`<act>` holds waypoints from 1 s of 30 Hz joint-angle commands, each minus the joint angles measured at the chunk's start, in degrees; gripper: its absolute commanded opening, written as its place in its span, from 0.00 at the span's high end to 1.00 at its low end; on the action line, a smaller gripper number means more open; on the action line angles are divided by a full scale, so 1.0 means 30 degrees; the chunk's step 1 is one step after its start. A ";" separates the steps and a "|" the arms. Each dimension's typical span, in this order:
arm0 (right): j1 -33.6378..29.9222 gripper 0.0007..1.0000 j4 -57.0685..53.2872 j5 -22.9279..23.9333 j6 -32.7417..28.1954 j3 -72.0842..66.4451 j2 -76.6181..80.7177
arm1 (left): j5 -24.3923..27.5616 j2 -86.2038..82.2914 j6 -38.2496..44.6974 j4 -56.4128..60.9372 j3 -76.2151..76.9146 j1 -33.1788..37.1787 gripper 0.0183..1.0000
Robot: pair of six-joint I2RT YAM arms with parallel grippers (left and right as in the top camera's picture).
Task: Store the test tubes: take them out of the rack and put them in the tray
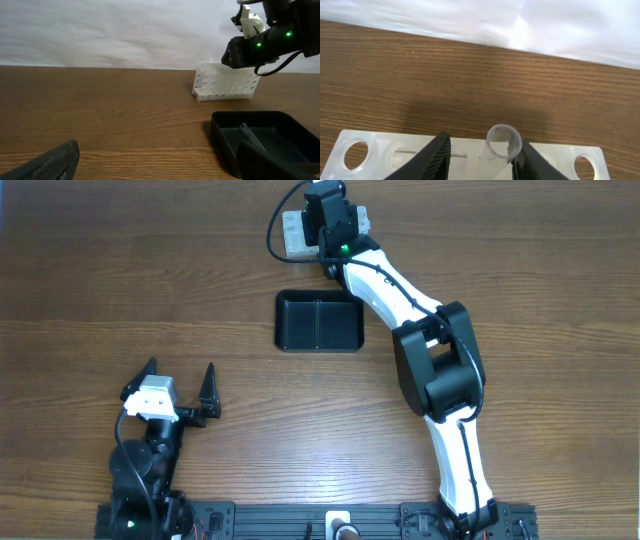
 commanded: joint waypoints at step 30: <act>-0.0087 0.88 -0.0546 0.1326 -0.0619 0.0459 -0.4386 | 0.0248 -0.0117 0.0211 -0.0029 -0.0095 0.0124 0.00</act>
